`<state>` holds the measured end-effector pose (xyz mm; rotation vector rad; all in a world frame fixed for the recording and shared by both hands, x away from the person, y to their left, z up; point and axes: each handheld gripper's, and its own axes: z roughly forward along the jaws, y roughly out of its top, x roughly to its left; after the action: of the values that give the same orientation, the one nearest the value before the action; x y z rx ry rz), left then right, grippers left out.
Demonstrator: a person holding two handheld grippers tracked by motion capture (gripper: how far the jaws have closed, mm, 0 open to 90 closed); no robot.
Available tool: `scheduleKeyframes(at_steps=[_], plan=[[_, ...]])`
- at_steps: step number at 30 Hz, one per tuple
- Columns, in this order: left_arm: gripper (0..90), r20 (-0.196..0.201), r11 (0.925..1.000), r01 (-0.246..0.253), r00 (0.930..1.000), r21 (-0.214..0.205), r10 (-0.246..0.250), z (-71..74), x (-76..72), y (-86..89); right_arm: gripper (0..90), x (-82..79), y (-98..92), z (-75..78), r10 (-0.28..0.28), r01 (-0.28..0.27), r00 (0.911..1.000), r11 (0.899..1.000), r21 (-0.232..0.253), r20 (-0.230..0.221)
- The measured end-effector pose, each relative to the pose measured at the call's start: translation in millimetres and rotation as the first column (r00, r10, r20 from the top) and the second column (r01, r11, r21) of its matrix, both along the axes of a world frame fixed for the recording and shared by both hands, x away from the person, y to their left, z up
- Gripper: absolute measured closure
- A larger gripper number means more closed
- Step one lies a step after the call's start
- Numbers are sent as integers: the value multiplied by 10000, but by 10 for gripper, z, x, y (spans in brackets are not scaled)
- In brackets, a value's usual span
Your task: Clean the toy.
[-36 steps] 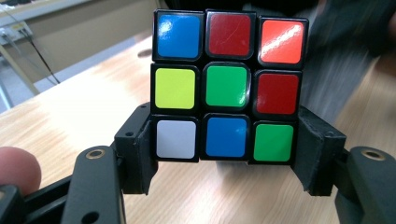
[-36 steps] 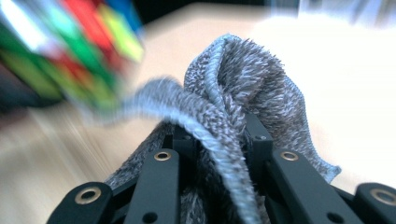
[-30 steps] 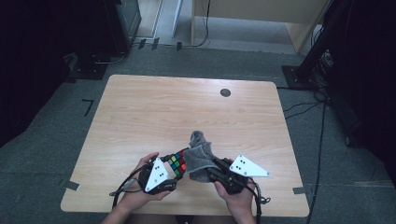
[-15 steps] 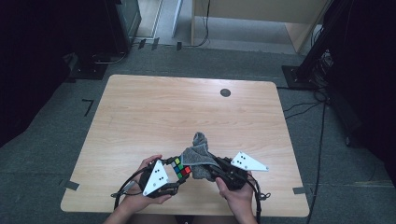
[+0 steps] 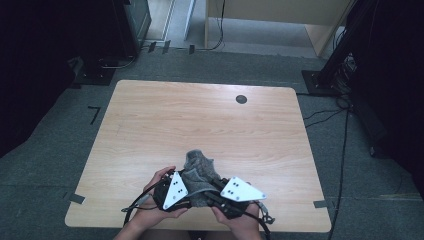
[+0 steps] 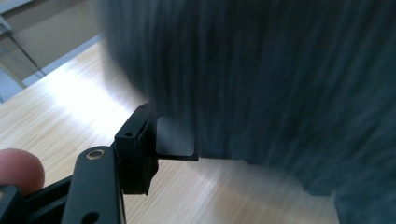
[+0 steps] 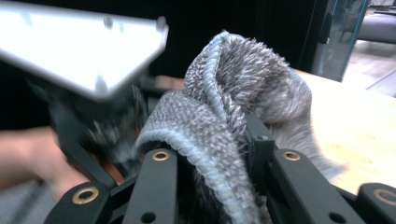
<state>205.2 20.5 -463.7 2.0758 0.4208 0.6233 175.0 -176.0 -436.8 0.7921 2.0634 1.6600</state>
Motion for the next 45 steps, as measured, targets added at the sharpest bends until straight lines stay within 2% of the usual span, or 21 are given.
scheduleKeyframes(at_steps=[3, 5, 6, 10, 11, 13, 16, 17, 19, 21, 24, 25, 27, 28, 31, 33, 36, 39, 42, 43, 45], plan=[[348, -176, 10000, 63, 9998, -68, -64, -3, 12, 16, 720, 6, 7, -28, -185, 194, 9995, 9992, -351, 247], [349, -183, 9999, 61, 9998, -135, -63, 6, 15, 19, 719, -5, -25, 3, -849, 958, 9898, 9910, -933, 1145], [349, -177, 9999, 84, 9998, -135, -86, 7, 14, 21, 718, -6, -48, 16, -1127, 1269, 9845, 9866, -1025, 1340], [349, -214, 9998, 96, 9997, -170, -100, 8, 16, 27, 718, 2, -137, 67, -1770, 1899, 9742, 9781, -848, 1398], [349, -238, 9998, 61, 9997, -180, -65, 10, 21, 25, 718, -9, -135, 78, -1746, 1870, 9745, 9791, -802, 1413], [348, -306, 9998, -38, 9995, -182, 33, 13, 23, 13, 713, -72, -37, 97, -935, 1104, 9825, 9889, -993, 1613], [348, -347, 9999, 88, 9994, -127, -92, 16, 4, -3, 710, -168, 191, 41, -178, 716, 9757, 9679, -2410, 2183], [348, -350, 9998, 141, 9993, -145, -146, 16, -1, -1, 710, -158, 202, 31, -145, 696, 9761, 9661, -2486, 2170], [349, -389, 9994, 169, 9991, -296, -180, 36, 5, 15, 716, -83, 101, 46, -509, 817, 9850, 9793, -1853, 1652], [349, -350, 9993, 160, 9992, -342, -172, 47, 11, 34, 719, 24, -96, 78, -1133, 1220, 9875, 9896, -760, 1098], [349, -372, 9960, 211, 9990, -874, -244, 62, 17, 79, 720, 96, -355, 135, -2291, 2287, 9710, 9734, 136, 679], [349, -363, 9946, 270, 9989, -1006, -308, 77, 13, 87, 720, 106, -423, 153, -2343, 2314, 9711, 9710, 603, 460], [348, -343, 9912, 344, 9986, -1276, -391, 100, 0, 85, 718, 109, -479, 174, -1751, 1688, 9842, 9733, 1553, 277], [348, -270, 9894, 467, 9983, -1372, -509, 109, -14, 86, 717, 97, -454, 180, -1464, 1389, 9886, 9765, 1647, 344], [348, -80, 9790, 942, 9952, -1810, -972, 153, -52, 136, 712, 78, -339, 155, -1337, 1281, 9900, 9856, 1102, 455], [348, 17, 9700, 1098, 9937, -2167, -1121, 183, -56, 189, 713, 109, -381, 116, -1271, 1225, 9917, 9796, 1592, 189], [348, 126, 9578, 1233, 9922, -2596, -1243, 222, -53, 244, 715, 177, -473, 70, -1916, 1892, 9813, 9777, 914, 174], [348, 93, 9456, 1241, 9918, -3006, -1272, 254, -42, 283, 715, 204, -569, 97, -2080, 2079, 9781, 9708, 1200, -117], [348, 213, 9520, 1154, 9933, -2835, -1140, 253, -50, 277, 711, 145, -587, 215, -1779, 1728, 9840, 9633, 2054, 66], [348, 212, 9530, 1142, 9934, -2808, -1128, 249, -53, 271, 709, 113, -560, 262, -1445, 1353, 9892, 9655, 2225, 257], [348, 172, 9512, 1145, 9933, -2866, -1144, 255, -57, 263, 706, 88, -485, 280, -992, 913, 9946, 9750, 2025, 294]])
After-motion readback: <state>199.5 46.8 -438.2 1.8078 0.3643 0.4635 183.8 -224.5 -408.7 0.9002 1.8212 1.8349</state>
